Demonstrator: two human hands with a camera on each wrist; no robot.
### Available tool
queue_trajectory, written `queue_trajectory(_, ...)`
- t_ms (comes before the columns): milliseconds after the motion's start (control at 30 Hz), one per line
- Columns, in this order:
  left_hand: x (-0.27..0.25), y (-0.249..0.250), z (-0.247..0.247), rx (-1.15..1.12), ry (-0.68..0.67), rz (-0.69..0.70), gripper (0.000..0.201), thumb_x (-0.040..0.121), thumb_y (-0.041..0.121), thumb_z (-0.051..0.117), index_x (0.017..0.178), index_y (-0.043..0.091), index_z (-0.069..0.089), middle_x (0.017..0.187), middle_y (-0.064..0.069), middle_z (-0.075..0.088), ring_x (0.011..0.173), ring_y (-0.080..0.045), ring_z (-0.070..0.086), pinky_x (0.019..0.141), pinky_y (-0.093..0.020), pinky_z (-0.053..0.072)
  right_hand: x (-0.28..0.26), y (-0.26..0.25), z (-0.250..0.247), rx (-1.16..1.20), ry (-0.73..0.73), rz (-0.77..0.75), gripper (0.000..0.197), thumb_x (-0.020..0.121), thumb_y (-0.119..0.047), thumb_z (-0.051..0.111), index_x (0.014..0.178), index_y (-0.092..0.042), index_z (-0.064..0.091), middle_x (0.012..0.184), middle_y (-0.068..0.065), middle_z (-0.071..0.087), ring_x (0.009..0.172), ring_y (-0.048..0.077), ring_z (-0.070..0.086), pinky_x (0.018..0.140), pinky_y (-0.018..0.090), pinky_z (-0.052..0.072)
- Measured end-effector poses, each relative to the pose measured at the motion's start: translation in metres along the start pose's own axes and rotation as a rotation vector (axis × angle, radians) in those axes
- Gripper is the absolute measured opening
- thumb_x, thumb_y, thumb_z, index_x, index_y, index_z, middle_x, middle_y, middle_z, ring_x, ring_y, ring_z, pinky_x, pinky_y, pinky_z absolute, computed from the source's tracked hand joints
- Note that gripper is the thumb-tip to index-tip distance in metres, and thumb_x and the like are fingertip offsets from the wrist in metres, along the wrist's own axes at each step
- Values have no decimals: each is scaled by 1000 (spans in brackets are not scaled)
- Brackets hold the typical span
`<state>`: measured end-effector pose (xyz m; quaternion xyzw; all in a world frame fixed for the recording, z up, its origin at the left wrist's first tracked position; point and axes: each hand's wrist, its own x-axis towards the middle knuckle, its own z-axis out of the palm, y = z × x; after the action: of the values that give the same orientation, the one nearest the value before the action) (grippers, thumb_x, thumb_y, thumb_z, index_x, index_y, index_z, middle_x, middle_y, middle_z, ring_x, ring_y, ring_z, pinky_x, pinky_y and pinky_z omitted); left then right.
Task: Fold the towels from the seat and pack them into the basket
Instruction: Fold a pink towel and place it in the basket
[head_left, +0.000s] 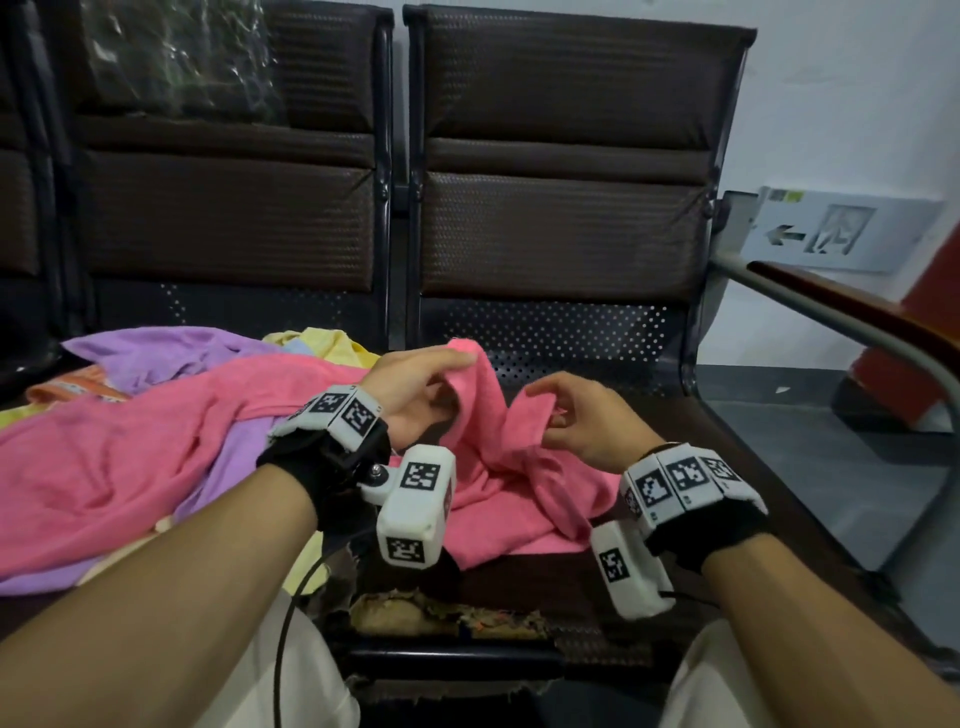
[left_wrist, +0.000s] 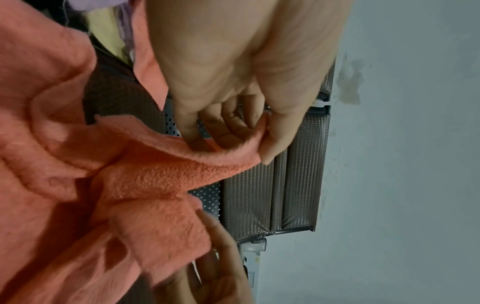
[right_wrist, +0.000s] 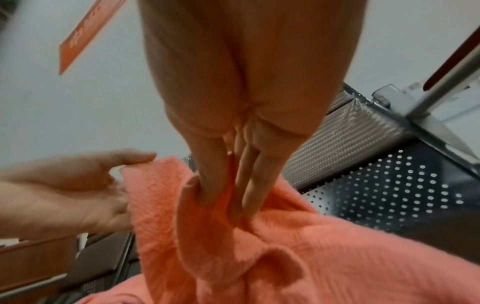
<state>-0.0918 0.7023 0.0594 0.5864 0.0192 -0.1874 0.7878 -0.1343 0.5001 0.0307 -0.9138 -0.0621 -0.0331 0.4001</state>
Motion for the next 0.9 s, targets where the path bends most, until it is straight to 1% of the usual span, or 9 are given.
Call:
queue_trajectory(100, 1, -2, -1, -4, -30, -7, 9, 84, 5, 62, 78, 12, 61, 75, -5, 49, 70, -15, 45, 64, -27, 43, -7, -2, -6, -205, 79, -53, 23, 79, -6, 65, 93, -22, 73, 79, -17, 63, 75, 0, 61, 74, 14, 47)
queue_trajectory(200, 0, -6, -3, 43, -50, 26, 11, 84, 6, 64, 94, 8, 67, 82, -6, 61, 77, -16, 54, 74, -29, 48, -11, -9, -6, -376, 121, -155, 13, 84, -19, 63, 90, -18, 74, 94, -5, 51, 90, 8, 48, 80, 16, 35)
queue_trajectory(267, -1, -8, -4, 84, -24, 60, 24, 81, 7, 69, 104, 5, 67, 87, -7, 67, 79, -17, 61, 76, -28, 51, -14, -20, -4, -285, 156, -285, 12, 83, -22, 62, 81, -17, 72, 94, -5, 57, 89, 9, 53, 80, 19, 40)
queue_trajectory(333, -1, -10, -5, 121, 22, 109, 32, 79, 7, 71, 110, 1, 66, 91, -10, 69, 78, -17, 64, 75, -28, 52, -17, -32, -2, -133, 192, -341, 13, 81, -24, 59, 79, -19, 70, 83, -8, 67, 78, 6, 60, 72, 22, 47)
queue_trajectory(467, -6, -13, -1, 237, 16, 191, 25, 83, 7, 67, 106, -1, 66, 97, -11, 68, 88, -19, 64, 84, -34, 53, -17, -35, 6, -63, 156, -292, 9, 84, -28, 69, 89, -23, 74, 82, -10, 71, 78, 3, 64, 71, 18, 48)
queue_trajectory(533, -9, -16, 2, 316, -36, 195, 19, 86, 7, 64, 103, 0, 65, 98, -13, 66, 90, -21, 62, 86, -38, 52, -14, -32, 9, -65, 209, -272, 13, 82, -30, 72, 89, -20, 76, 80, -10, 71, 75, 0, 62, 69, 14, 45)
queue_trajectory(667, -14, -19, 6, 330, -168, 172, 22, 90, 7, 58, 108, -3, 63, 92, -15, 65, 78, -19, 63, 68, -23, 55, -7, -28, 13, -13, 283, -200, 10, 82, -32, 71, 85, -23, 75, 72, -14, 67, 70, -5, 59, 64, 8, 40)
queue_trajectory(800, -16, -19, 4, 304, -230, 142, 29, 93, 19, 54, 107, -4, 63, 94, -21, 61, 80, -26, 57, 78, -30, 51, -6, -25, 16, -1, 289, -145, 9, 83, -33, 70, 80, -25, 73, 69, -15, 66, 69, -7, 58, 63, 5, 38)
queue_trajectory(900, -15, -20, 0, 472, -231, 238, 25, 88, 10, 61, 110, 0, 65, 102, -21, 67, 86, -20, 64, 79, -24, 54, -4, -25, 17, 41, 259, -120, 9, 82, -34, 70, 78, -26, 71, 71, -12, 68, 72, -3, 60, 64, 9, 41)
